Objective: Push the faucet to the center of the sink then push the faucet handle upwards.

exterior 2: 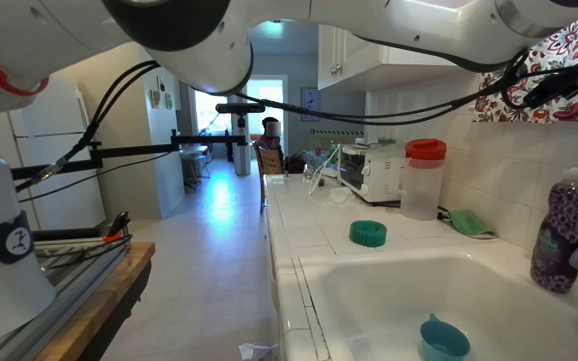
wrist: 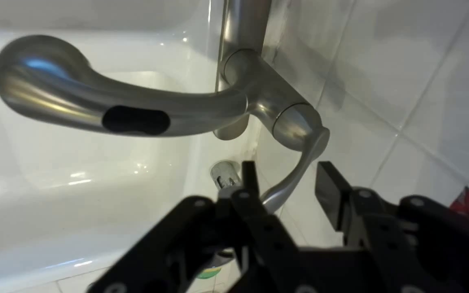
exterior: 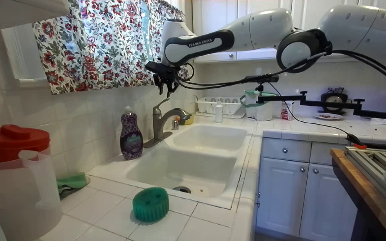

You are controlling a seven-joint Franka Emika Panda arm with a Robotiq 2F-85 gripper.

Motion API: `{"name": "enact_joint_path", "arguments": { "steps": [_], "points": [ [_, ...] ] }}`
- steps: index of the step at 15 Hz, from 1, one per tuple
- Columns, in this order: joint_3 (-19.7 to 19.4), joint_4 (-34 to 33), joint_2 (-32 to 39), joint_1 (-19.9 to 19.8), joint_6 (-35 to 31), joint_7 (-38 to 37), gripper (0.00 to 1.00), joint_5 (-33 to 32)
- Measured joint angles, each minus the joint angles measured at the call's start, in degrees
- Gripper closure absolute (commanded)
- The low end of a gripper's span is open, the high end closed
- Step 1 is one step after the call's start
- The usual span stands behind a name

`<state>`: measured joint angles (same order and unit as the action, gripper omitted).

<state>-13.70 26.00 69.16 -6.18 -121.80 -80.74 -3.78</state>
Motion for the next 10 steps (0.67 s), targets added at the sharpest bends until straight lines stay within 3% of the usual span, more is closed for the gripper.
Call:
{"name": "enact_joint_path", "arguments": {
  "steps": [1, 6, 10],
  "points": [
    [0.1, 0.02, 0.04, -0.33, -0.01, -0.93, 0.36, 0.03],
    [0.59, 0.02, 0.27, -1.56, -0.01, -4.81, 0.03, 0.04],
    [1.04, 0.07, 1.01, -2.77, -0.02, -6.96, 0.0, 0.19]
  ]
}}
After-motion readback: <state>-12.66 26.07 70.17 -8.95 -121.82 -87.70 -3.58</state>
